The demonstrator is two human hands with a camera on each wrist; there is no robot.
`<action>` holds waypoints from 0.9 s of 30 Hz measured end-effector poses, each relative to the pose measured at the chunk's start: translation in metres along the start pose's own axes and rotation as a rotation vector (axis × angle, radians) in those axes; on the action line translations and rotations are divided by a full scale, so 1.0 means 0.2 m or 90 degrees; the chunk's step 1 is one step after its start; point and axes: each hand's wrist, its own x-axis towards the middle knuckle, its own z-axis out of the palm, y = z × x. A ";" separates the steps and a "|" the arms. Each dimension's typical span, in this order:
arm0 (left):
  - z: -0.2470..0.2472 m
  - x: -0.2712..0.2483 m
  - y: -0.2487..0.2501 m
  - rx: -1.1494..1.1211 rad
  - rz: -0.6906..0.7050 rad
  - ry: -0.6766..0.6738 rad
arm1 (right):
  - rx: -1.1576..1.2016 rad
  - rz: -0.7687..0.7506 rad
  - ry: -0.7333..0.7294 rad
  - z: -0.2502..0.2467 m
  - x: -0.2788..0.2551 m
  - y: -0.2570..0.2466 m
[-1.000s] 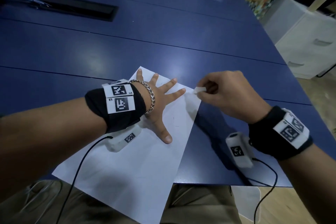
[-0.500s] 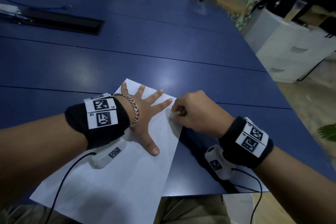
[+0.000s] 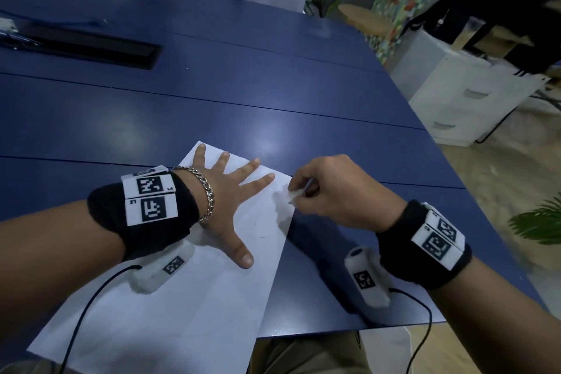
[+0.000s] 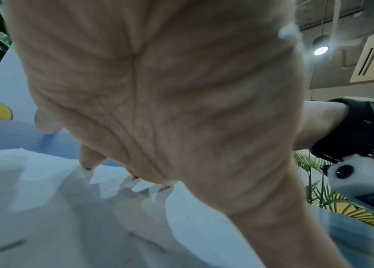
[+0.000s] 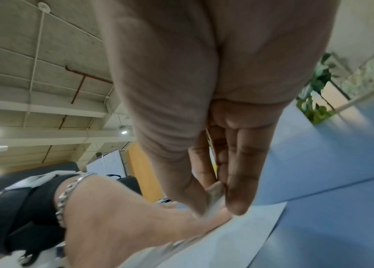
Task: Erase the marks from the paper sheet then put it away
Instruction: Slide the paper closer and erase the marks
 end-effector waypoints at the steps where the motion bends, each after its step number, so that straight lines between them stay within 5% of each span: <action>1: 0.00 0.00 0.00 -0.015 0.003 0.009 | 0.004 0.010 0.014 -0.02 -0.01 0.01; 8: 0.01 -0.01 -0.06 -0.078 0.046 0.134 | 0.014 0.004 0.017 -0.04 -0.08 0.04; 15: 0.01 -0.07 -0.11 -0.053 0.077 0.034 | -0.027 -0.029 -0.030 0.01 0.00 -0.03; 23: 0.05 -0.04 -0.10 -0.032 0.034 0.031 | -0.054 -0.057 -0.022 0.12 0.15 -0.13; 27: 0.05 -0.02 -0.10 -0.026 0.032 0.037 | -0.038 -0.096 -0.088 0.17 0.10 -0.18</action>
